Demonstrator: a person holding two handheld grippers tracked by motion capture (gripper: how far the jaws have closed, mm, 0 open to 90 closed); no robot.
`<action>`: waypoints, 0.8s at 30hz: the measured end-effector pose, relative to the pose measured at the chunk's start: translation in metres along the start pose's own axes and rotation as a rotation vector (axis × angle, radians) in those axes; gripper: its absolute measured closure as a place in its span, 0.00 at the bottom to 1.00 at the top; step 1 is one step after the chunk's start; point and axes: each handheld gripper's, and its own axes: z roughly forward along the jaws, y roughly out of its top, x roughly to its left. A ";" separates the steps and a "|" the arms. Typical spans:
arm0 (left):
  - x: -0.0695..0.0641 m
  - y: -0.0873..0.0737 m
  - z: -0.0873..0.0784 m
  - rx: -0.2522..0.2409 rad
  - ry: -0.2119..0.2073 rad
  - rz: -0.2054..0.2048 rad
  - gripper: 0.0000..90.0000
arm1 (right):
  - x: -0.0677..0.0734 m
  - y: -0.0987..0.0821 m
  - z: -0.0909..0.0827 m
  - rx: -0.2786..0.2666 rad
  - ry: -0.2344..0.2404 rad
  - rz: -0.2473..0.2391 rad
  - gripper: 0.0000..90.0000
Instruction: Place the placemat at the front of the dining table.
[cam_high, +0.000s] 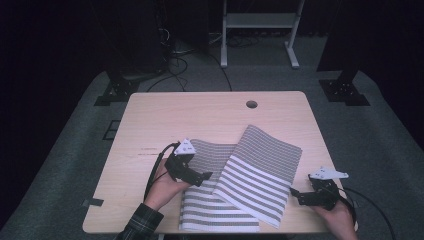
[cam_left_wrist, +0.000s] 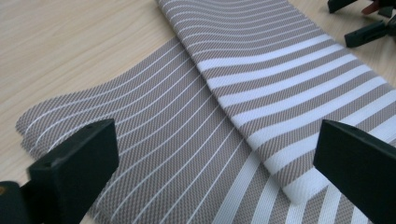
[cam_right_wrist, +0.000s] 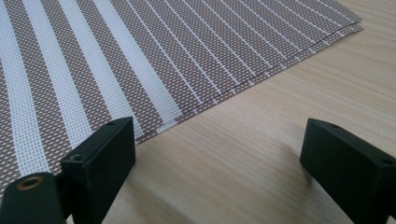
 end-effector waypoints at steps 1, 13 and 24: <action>0.001 -0.001 -0.002 0.001 -0.001 -0.001 0.00 | 0.000 0.000 0.000 0.000 0.000 0.000 0.10; 0.009 -0.029 -0.034 -0.027 0.038 -0.013 0.00 | 0.000 0.000 0.000 -0.001 0.001 0.000 0.10; 0.019 -0.059 -0.048 0.000 0.082 -0.028 0.00 | 0.000 0.000 0.000 -0.001 0.001 0.001 0.10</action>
